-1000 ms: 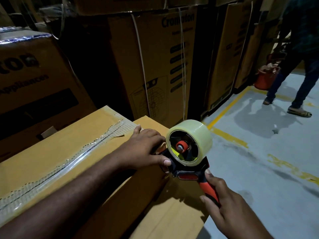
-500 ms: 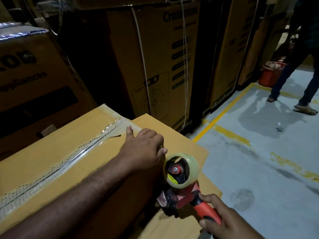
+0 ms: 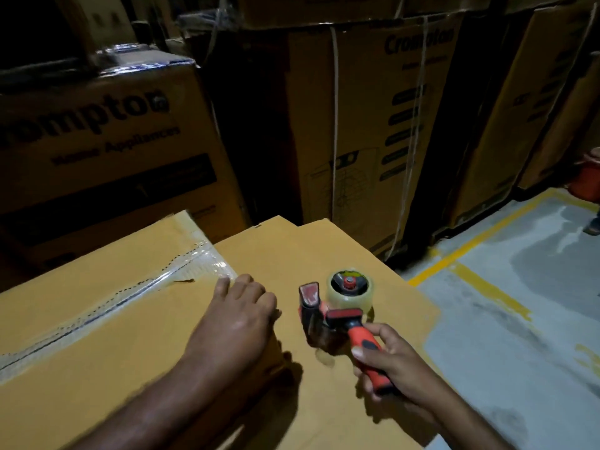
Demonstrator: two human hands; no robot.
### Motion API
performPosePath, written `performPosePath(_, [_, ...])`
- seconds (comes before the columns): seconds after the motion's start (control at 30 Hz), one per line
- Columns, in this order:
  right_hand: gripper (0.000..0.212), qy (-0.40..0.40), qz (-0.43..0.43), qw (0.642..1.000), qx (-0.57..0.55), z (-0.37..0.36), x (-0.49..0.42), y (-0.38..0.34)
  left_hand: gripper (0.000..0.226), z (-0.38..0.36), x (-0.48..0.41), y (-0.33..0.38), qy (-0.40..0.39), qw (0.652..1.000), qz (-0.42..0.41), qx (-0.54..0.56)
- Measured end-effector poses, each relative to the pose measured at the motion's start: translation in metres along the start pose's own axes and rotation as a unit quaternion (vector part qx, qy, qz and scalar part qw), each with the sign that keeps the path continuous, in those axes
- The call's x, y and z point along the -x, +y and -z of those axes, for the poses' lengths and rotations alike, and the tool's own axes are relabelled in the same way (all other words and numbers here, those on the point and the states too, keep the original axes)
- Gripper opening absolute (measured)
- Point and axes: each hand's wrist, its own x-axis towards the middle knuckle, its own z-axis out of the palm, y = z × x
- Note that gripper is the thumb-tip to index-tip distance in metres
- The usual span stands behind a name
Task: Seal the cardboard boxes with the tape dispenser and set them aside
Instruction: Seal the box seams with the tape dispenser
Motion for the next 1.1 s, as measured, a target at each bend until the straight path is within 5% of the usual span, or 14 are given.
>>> performPosePath(0.07, [0.055,-0.01,0.022,0.999,0.032,-0.019,-0.034,-0.004,0.014,-0.002,0.009,0.007,-0.003,0.999,0.025,-0.023])
performPosePath(0.3, [0.042,-0.009,0.0,0.981,0.195,-0.07,-0.099,0.016,0.048,0.004,0.015,0.023,-0.054,0.995,0.088,0.004])
performPosePath(0.37, [0.037,0.017,0.004,0.942,0.334,-0.074,-0.098,0.021,0.048,0.009,0.012,0.021,-0.055,0.991,0.098,0.075])
performPosePath(0.47, [0.03,0.097,0.088,0.813,0.568,-0.085,-0.088,-0.003,0.046,0.031,0.007,0.006,-0.039,0.944,0.165,0.282])
performPosePath(0.53, [0.027,0.151,0.216,0.808,0.527,-0.104,-0.07,-0.033,0.043,0.041,-0.001,-0.009,0.009,0.929,0.198,0.313])
performPosePath(0.63, [0.025,0.13,0.383,0.811,0.423,-0.152,-0.046,-0.07,0.042,0.033,-0.025,-0.039,0.05,0.939,0.238,0.241])
performPosePath(0.77, [0.045,0.103,0.306,0.809,0.491,-0.193,-0.052,-0.067,0.066,0.004,-0.055,-0.077,-0.083,0.938,0.305,0.145])
performPosePath(0.87, [0.049,0.11,0.276,0.804,0.514,-0.193,-0.053,-0.062,0.089,-0.007,-0.066,-0.086,-0.1,0.926,0.347,0.112])
performPosePath(1.1, [0.047,0.127,0.29,0.765,0.56,-0.186,-0.048,-0.063,0.077,-0.012,-0.1,-0.111,-0.16,0.921,0.35,0.065])
